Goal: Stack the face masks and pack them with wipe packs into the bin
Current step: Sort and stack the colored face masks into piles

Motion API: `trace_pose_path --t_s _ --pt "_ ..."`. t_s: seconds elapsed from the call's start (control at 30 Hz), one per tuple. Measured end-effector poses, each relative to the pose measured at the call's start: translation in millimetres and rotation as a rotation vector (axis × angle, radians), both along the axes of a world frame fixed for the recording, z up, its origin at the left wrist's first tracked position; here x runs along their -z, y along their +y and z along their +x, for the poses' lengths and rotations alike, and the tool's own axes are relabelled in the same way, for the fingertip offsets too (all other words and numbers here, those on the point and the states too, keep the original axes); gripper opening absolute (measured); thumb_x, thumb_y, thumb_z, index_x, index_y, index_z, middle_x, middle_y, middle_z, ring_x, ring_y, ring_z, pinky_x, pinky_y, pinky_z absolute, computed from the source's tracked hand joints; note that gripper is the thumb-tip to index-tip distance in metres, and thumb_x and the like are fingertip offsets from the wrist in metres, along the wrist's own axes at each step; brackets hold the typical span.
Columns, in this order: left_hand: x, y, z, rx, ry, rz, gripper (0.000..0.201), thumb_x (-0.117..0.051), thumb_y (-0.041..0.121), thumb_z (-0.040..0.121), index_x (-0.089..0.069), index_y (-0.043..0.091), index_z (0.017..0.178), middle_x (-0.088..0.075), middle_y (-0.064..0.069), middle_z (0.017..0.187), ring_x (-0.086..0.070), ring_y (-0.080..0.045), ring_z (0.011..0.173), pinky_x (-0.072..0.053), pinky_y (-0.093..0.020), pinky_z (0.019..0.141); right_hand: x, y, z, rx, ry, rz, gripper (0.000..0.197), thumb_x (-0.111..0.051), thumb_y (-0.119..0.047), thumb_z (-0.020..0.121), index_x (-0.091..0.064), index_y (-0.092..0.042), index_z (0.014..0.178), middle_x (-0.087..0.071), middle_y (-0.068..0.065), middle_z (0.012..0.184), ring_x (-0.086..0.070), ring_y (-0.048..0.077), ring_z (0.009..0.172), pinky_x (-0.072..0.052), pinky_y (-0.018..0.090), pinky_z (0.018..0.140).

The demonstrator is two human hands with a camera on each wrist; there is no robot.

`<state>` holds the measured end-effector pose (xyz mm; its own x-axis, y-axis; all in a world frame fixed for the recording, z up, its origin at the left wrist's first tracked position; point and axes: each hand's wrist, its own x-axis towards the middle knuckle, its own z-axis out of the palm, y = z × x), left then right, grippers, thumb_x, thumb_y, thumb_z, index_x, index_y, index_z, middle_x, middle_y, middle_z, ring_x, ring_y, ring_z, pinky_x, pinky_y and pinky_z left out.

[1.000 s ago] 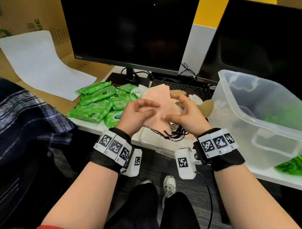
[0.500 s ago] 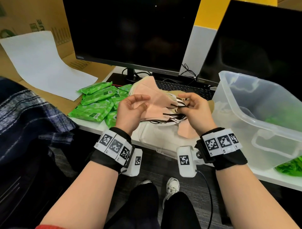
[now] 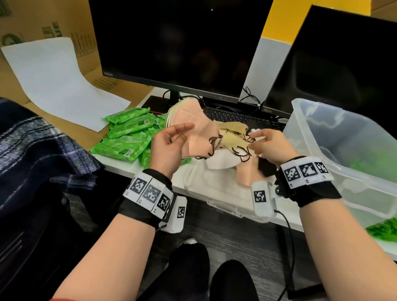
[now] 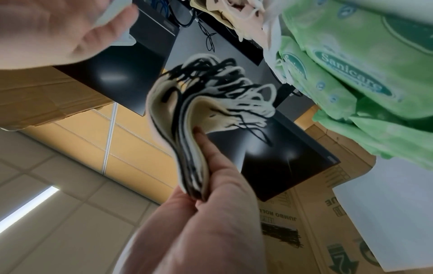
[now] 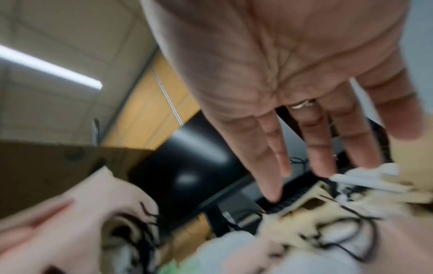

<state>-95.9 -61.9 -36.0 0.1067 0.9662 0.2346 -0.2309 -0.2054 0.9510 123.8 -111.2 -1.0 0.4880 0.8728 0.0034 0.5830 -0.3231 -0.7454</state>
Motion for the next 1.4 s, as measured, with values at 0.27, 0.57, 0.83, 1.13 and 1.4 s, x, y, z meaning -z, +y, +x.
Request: trace_pose_path --t_s 0.27,0.57,0.83,1.13,1.4 --pt "5 -1 9 0.07 0.058 -0.002 0.035 -0.04 -0.005 0.093 -0.062 0.013 0.113 -0.06 0.001 0.111 -0.052 -0.002 0.102 -0.038 0.001 0.079 26 22 -2 -0.125 -0.444 -0.746 0.064 -0.084 -0.032 0.061 -0.059 -0.011 0.116 -0.061 0.005 0.099 -0.057 0.025 0.093 -0.049 0.034 0.088" --pt "11 2 9 0.115 0.061 -0.051 0.035 -0.04 -0.006 0.093 -0.06 0.007 0.118 -0.059 -0.002 0.114 -0.052 -0.007 0.101 -0.04 -0.005 0.079 35 19 -11 -0.311 -0.847 -0.862 0.039 -0.078 -0.041 0.065 -0.046 -0.018 0.072 -0.06 0.001 0.074 -0.063 0.024 0.076 -0.054 0.035 0.075" --pt "12 1 10 0.137 0.062 -0.118 0.037 -0.041 -0.007 0.09 -0.061 0.01 0.117 -0.06 -0.005 0.116 -0.054 -0.01 0.097 -0.044 -0.017 0.08 25 19 1 -0.138 -0.415 -0.707 0.032 -0.078 -0.011 0.07 -0.059 -0.004 0.095 -0.066 0.01 0.076 -0.065 0.025 0.068 -0.058 0.038 0.071" --pt "4 -11 19 0.194 0.043 -0.127 0.027 -0.07 0.009 0.079 -0.067 0.012 0.106 -0.065 -0.004 0.112 -0.058 -0.016 0.112 -0.041 -0.028 0.102 -41 1 -46 -0.24 0.281 0.08 0.03 -0.056 0.004 0.087 -0.056 -0.01 0.113 -0.061 0.01 0.07 -0.057 0.009 0.039 -0.049 0.02 0.044" --pt "-2 -15 16 0.113 0.066 -0.06 0.031 -0.075 0.002 0.072 -0.066 -0.002 0.101 -0.067 -0.008 0.087 -0.06 -0.004 0.072 -0.049 -0.013 0.07 -26 1 -67 -0.333 0.499 0.173 0.009 -0.052 -0.002 0.091 -0.046 -0.008 0.088 -0.065 0.008 0.058 -0.06 0.013 0.043 -0.049 0.021 0.043"
